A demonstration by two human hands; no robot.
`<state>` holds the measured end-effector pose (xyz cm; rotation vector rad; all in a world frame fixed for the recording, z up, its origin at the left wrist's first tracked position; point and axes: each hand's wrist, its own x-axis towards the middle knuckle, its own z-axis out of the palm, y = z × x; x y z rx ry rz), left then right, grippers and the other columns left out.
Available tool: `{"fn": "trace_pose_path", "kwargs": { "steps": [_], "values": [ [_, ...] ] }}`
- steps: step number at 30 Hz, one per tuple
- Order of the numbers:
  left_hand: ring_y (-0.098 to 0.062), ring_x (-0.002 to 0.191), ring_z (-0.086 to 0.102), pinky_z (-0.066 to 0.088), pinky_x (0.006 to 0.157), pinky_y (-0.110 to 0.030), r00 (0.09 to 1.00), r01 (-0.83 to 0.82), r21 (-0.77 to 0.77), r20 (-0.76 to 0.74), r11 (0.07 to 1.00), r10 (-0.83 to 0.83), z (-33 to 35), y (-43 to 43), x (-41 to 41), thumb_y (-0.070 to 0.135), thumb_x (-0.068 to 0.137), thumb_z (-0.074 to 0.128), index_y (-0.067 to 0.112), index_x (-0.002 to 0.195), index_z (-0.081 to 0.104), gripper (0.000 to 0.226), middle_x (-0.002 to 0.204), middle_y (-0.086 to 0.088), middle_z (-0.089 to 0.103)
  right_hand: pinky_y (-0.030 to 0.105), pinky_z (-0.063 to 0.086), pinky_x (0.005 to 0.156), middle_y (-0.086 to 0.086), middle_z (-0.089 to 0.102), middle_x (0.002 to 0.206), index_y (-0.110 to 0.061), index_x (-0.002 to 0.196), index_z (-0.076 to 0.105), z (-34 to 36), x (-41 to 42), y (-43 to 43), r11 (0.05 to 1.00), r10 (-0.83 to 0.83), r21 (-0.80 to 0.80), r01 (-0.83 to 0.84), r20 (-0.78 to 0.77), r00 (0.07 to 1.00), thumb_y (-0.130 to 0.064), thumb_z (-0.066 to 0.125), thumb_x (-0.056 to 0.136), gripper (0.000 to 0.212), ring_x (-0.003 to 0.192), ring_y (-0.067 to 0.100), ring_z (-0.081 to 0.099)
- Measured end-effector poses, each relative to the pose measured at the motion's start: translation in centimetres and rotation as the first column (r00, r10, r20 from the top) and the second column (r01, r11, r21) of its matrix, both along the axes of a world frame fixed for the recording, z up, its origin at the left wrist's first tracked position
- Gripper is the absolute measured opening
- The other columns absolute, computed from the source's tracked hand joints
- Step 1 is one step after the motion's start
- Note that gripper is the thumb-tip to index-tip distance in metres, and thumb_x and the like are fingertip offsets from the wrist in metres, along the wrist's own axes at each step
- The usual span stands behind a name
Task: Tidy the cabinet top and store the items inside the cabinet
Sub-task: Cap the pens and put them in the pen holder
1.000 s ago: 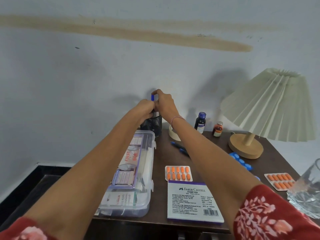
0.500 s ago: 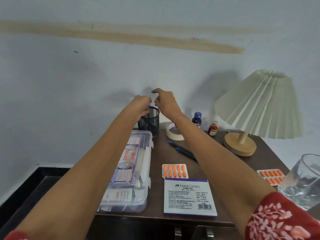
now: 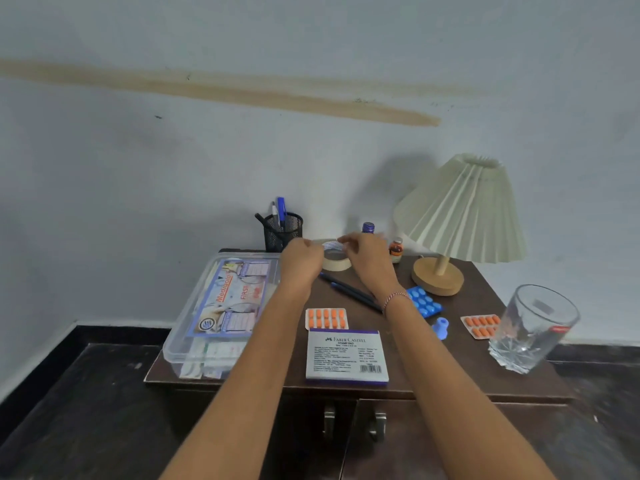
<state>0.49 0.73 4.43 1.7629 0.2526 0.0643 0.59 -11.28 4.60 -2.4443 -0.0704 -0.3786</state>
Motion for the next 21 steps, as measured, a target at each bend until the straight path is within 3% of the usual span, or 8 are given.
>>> {"fn": "trace_pose_path", "kwargs": {
  "steps": [2,11,13,15,17,20,21],
  "values": [
    [-0.036,0.104,0.062,0.051,0.093,-0.045,1.0,-0.001,-0.006,-0.017,1.0,0.001,-1.2,-0.7,-0.8,0.009,0.089,0.046,-0.004,0.108,0.063,0.028,0.108,-0.025,0.064,0.023,0.043,0.093,0.013,0.068,0.116,-0.006,0.117,0.067,-0.4,-0.7,-1.2,0.998,-0.011,-0.067,0.008,-0.047,0.999,-0.008,0.049,0.095,0.028,0.107,0.023,0.062],
    [-0.032,0.1,0.066,0.053,0.09,-0.042,0.988,0.059,0.078,-0.148,0.995,-0.046,-4.1,-2.8,-1.1,0.001,0.083,0.061,0.0,0.113,0.057,0.029,0.111,-0.021,0.064,0.036,0.05,0.096,0.011,0.07,0.111,-0.007,0.105,0.073,-2.9,-0.9,-2.9,0.954,-0.091,-0.299,0.004,-0.278,0.956,-0.012,0.066,0.085,0.022,0.104,0.026,0.064],
    [-0.031,0.099,0.066,0.055,0.088,-0.042,0.986,0.065,0.096,-0.161,0.993,-0.049,-4.5,-3.2,-0.9,0.0,0.083,0.062,0.003,0.105,0.058,0.023,0.109,-0.02,0.064,0.037,0.05,0.095,0.013,0.068,0.113,-0.005,0.108,0.07,-3.4,-0.7,-2.9,0.941,-0.113,-0.339,0.008,-0.291,0.95,-0.015,0.069,0.082,0.028,0.105,0.028,0.064],
    [-0.031,0.095,0.067,0.056,0.085,-0.043,0.986,0.057,0.145,-0.16,0.988,-0.034,-4.7,-3.6,-0.9,0.001,0.082,0.064,0.007,0.082,0.058,0.009,0.102,-0.018,0.065,0.037,0.051,0.093,0.017,0.066,0.114,-0.002,0.11,0.068,-3.8,-0.5,-2.8,0.926,-0.139,-0.378,0.019,-0.291,0.947,-0.018,0.072,0.08,0.034,0.105,0.031,0.063],
    [-0.03,0.092,0.068,0.057,0.083,-0.043,0.988,0.035,0.189,-0.156,0.981,-0.005,-5.0,-3.9,-0.6,0.003,0.081,0.066,0.013,0.065,0.051,0.025,0.093,-0.014,0.064,0.037,0.05,0.09,0.019,0.064,0.114,-0.001,0.11,0.066,-4.1,-0.5,-2.7,0.91,-0.163,-0.412,0.033,-0.286,0.944,-0.02,0.074,0.079,0.038,0.105,0.033,0.063],
    [-0.027,0.095,0.067,0.056,0.085,-0.039,0.987,0.027,0.201,-0.159,0.979,0.005,-5.0,-4.1,-0.5,0.005,0.082,0.067,0.005,0.083,0.061,0.006,0.097,-0.014,0.065,0.037,0.049,0.089,0.019,0.062,0.117,-0.001,0.113,0.063,-4.3,-0.3,-2.7,0.891,-0.19,-0.453,0.041,-0.29,0.938,-0.022,0.075,0.078,0.042,0.106,0.033,0.061],
    [-0.026,0.097,0.066,0.055,0.086,-0.037,0.986,0.024,0.201,-0.167,0.979,0.01,-5.1,-4.2,-0.3,0.006,0.082,0.067,0.003,0.095,0.062,0.014,0.102,-0.014,0.066,0.037,0.049,0.089,0.02,0.061,0.118,-0.001,0.114,0.062,-4.4,-0.2,-2.7,0.887,-0.194,-0.46,0.038,-0.296,0.935,-0.023,0.075,0.078,0.044,0.107,0.034,0.061]
  ]
}}
